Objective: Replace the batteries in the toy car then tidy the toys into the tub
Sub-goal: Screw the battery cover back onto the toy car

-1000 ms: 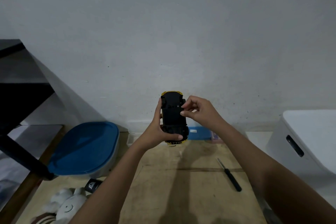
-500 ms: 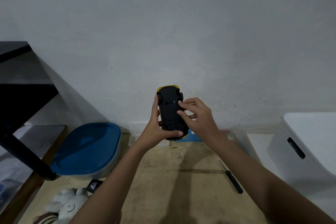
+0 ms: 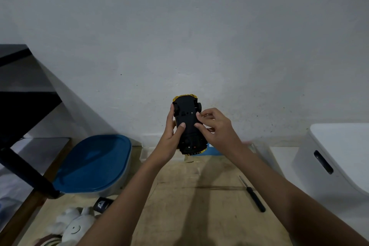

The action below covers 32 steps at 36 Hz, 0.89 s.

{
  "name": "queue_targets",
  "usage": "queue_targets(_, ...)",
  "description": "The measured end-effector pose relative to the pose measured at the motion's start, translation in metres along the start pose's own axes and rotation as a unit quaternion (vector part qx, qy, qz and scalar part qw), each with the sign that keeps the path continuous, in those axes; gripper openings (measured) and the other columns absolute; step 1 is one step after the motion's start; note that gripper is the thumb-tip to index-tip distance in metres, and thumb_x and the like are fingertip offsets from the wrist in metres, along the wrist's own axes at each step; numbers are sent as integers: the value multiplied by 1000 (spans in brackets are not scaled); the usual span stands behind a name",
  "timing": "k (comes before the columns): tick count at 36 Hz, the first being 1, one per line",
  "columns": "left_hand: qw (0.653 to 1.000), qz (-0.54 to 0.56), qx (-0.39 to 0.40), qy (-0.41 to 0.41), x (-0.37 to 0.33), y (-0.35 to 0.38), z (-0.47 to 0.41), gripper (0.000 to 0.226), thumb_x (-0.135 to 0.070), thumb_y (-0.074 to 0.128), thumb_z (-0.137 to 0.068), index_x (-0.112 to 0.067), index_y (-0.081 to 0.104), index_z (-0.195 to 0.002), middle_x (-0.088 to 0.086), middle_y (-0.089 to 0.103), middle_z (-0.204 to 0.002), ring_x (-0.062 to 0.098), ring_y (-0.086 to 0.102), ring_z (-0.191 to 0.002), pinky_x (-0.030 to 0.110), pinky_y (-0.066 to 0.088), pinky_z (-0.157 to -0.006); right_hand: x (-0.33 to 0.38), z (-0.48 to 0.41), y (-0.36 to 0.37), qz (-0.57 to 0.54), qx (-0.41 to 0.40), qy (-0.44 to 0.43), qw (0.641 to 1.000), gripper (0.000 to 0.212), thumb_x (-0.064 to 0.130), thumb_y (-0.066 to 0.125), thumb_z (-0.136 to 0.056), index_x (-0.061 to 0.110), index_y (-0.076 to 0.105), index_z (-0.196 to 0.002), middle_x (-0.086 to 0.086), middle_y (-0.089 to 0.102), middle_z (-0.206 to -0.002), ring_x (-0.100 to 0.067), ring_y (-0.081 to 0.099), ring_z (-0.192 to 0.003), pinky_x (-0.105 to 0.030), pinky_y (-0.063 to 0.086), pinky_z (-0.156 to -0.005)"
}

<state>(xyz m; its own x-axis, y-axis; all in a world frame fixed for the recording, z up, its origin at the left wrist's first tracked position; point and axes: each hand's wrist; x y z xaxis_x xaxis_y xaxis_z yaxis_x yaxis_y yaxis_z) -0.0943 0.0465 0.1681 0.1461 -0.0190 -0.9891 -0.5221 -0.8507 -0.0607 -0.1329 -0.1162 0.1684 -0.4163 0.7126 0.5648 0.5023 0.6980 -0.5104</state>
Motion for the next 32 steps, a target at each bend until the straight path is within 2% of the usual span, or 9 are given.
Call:
queue_targets(7, 1000, -8, -13, 6, 5, 8, -1, 60, -18, 36, -101, -40, 2, -146, -19, 46, -125, 2, 54, -114, 23, 52, -89, -7, 5, 2, 60, 11, -20, 998, 27, 19, 60, -86, 3, 68, -107, -16, 57, -98, -24, 62, -86, -33, 58, -62)
queue_targets(11, 1000, -12, -28, 2, 12, 11, 0, 60, -20, 37, -101, -40, 4, -147, -5, 45, -134, 12, 52, -121, 28, 51, -93, -9, 10, 4, 82, 26, -27, 996, 36, 28, 51, -89, 2, 67, -109, -16, 58, -98, -24, 62, -85, -35, 58, -61)
queue_targets(19, 999, -33, -34, 7, 17, 10, -3, 57, -25, 38, -100, -56, 6, -136, 0, 34, -149, 14, 46, -128, 43, 44, -103, -16, 12, 3, 95, 76, -36, 992, 30, 21, 56, -88, 9, 67, -112, -16, 61, -102, -25, 64, -91, -29, 56, -73)
queue_targets(22, 999, -31, -29, -5, 24, 10, -4, 59, -24, 37, -101, -49, 3, -142, -3, 39, -143, 8, 50, -122, 34, 47, -99, -23, 16, 2, 73, 86, -11, 994, 29, 13, 59, -85, 8, 67, -112, -15, 63, -106, -23, 64, -94, -26, 55, -79)
queue_targets(24, 999, -28, -27, -9, 29, 11, -5, 59, -24, 36, -101, -46, 2, -144, -12, 41, -137, -1, 52, -116, 23, 49, -93, -28, 23, -1, 52, 86, -2, 995, 27, 8, 59, -85, 5, 68, -110, -14, 65, -102, -18, 64, -90, -18, 52, -80)
queue_targets(26, 999, -19, -27, -15, 34, 14, -5, 58, -24, 37, -101, -48, 3, -142, -24, 39, -131, -8, 51, -110, 18, 50, -88, -34, 33, -4, 36, 76, 27, 996, 24, 2, 59, -85, 2, 68, -107, -14, 66, -98, -13, 62, -84, -7, 47, -81)
queue_targets(28, 999, -7, -33, -27, 40, 15, -5, 58, -25, 37, -101, -51, 3, -139, -28, 37, -128, -6, 51, -111, 25, 50, -92, -44, 48, -9, 35, 54, 84, 994, 22, -1, 58, -85, 1, 69, -104, -13, 67, -97, -12, 60, -83, 0, 42, -77)
queue_targets(30, 999, -3, -33, -43, 48, 18, -5, 59, -25, 38, -101, -52, 3, -140, -26, 39, -125, 3, 52, -114, 35, 48, -97, -55, 66, -14, 45, 33, 156, 986, 18, 0, 59, -86, 1, 70, -101, -12, 68, -95, -15, 60, -84, -4, 43, -75)
queue_targets(32, 998, -2, -26, -52, 56, 22, -4, 59, -24, 37, -101, -52, 3, -140, -25, 39, -125, 7, 52, -116, 38, 47, -98, -71, 88, -20, 52, 18, 235, 970, 14, -1, 62, -84, 0, 72, -94, -12, 70, -92, -17, 61, -82, -6, 42, -73)
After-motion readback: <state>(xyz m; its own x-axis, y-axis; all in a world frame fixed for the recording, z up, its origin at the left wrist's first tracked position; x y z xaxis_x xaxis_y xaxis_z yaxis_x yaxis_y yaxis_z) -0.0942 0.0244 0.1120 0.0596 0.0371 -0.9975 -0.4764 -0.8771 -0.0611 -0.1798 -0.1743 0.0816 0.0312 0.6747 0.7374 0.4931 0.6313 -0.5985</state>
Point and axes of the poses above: each hand's wrist, its own z-axis away from the middle knuckle, its own y-axis out of the palm, x = y × z
